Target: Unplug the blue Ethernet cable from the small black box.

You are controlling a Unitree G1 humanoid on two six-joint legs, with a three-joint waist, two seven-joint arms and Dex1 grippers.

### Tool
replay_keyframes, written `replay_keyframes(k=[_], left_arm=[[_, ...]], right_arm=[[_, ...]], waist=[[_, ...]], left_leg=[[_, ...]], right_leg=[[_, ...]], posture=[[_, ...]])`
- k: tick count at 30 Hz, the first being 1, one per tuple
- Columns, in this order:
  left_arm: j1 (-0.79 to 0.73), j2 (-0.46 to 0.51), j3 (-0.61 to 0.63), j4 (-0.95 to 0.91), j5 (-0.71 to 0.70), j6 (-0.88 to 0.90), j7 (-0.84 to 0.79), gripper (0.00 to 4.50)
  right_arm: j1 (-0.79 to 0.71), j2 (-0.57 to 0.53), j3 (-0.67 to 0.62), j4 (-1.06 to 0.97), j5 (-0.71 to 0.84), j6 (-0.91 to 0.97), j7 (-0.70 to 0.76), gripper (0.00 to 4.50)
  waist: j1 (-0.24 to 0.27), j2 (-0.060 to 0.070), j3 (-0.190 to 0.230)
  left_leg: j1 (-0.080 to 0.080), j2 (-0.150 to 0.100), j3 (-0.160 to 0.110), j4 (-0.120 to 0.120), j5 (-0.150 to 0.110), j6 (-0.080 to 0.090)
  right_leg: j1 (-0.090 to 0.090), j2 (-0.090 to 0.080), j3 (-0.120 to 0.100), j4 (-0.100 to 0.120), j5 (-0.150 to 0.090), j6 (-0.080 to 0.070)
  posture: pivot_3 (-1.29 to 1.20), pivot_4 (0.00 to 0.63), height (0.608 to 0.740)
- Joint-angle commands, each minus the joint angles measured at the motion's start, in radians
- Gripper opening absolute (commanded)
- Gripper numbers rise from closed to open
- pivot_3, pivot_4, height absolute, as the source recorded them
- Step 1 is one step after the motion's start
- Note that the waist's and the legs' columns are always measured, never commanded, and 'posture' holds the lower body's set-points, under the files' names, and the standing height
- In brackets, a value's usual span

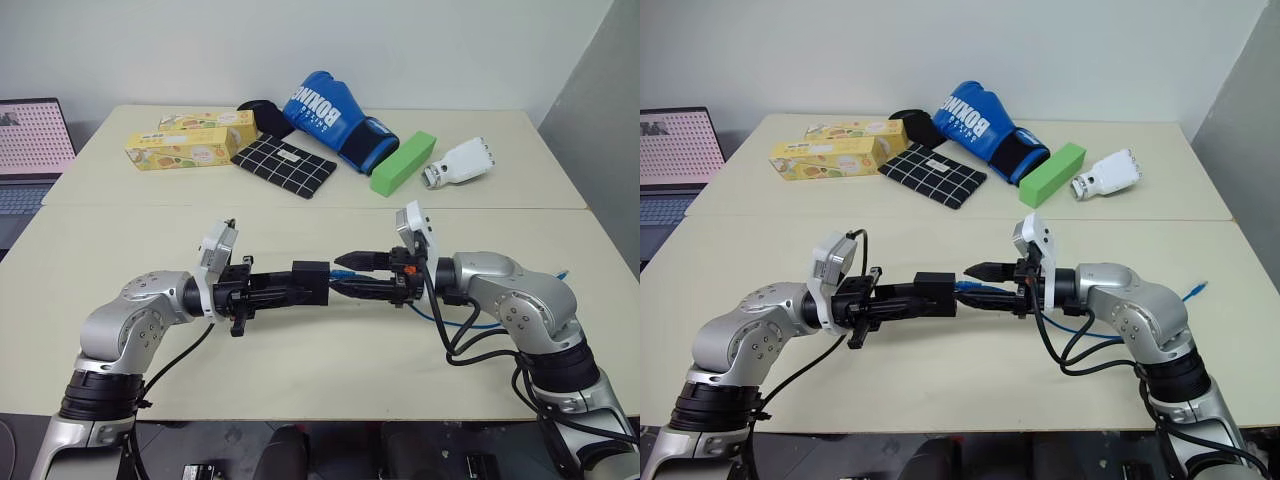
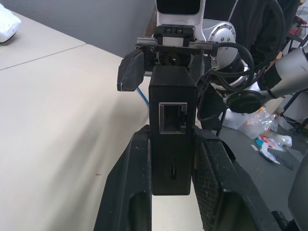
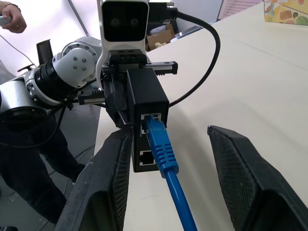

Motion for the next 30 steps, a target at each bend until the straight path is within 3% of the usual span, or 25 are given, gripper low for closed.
replay_keyframes(k=[1, 6, 9, 14, 19, 30], left_arm=[[0.007, 0.004, 0.03, -0.029, -0.011, -0.015, -0.006, 0.79], [0.014, 0.001, 0.026, -0.031, -0.006, -0.021, -0.006, 0.79], [0.018, -0.001, 0.026, -0.031, -0.005, -0.023, -0.003, 0.79], [0.021, -0.009, 0.027, -0.04, -0.011, -0.024, 0.01, 0.79], [0.026, -0.014, 0.025, -0.05, -0.014, -0.024, 0.02, 0.79], [0.056, 0.004, 0.019, -0.074, -0.012, -0.03, -0.008, 0.79]], right_arm=[[-0.013, -0.005, -0.037, -0.021, 0.027, 0.005, 0.017, 2.6], [-0.013, -0.001, -0.044, -0.023, 0.036, 0.02, 0.019, 2.6], [-0.016, 0.001, -0.047, -0.027, 0.042, 0.033, 0.021, 2.18], [-0.005, -0.02, -0.01, -0.052, 0.002, 0.01, 0.045, 0.9], [-0.009, -0.021, 0.01, -0.056, -0.019, -0.004, 0.056, 0.03], [-0.015, -0.04, 0.002, -0.018, -0.002, 0.032, 0.105, 0.03]], waist=[[0.0, 0.0, 0.0], [0.0, 0.0, 0.0], [0.0, 0.0, 0.0], [0.0, 0.0, 0.0], [0.0, 0.0, 0.0], [0.0, 0.0, 0.0]], left_leg=[[0.0, 0.0, 0.0, 0.0, 0.0, 0.0], [0.0, 0.0, 0.0, 0.0, 0.0, 0.0], [0.0, 0.0, 0.0, 0.0, 0.0, 0.0], [0.0, 0.0, 0.0, 0.0, 0.0, 0.0], [0.0, 0.0, 0.0, 0.0, 0.0, 0.0], [0.0, 0.0, 0.0, 0.0, 0.0, 0.0]], right_leg=[[0.0, 0.0, 0.0, 0.0, 0.0, 0.0], [0.0, 0.0, 0.0, 0.0, 0.0, 0.0], [0.0, 0.0, 0.0, 0.0, 0.0, 0.0], [0.0, 0.0, 0.0, 0.0, 0.0, 0.0], [0.0, 0.0, 0.0, 0.0, 0.0, 0.0], [0.0, 0.0, 0.0, 0.0, 0.0, 0.0]], posture=[[0.0, 0.15, 0.74], [0.0, 0.15, 0.74], [0.0, 0.15, 0.74], [0.0, 0.15, 0.74], [0.0, 0.15, 0.74], [0.0, 0.15, 0.74]])
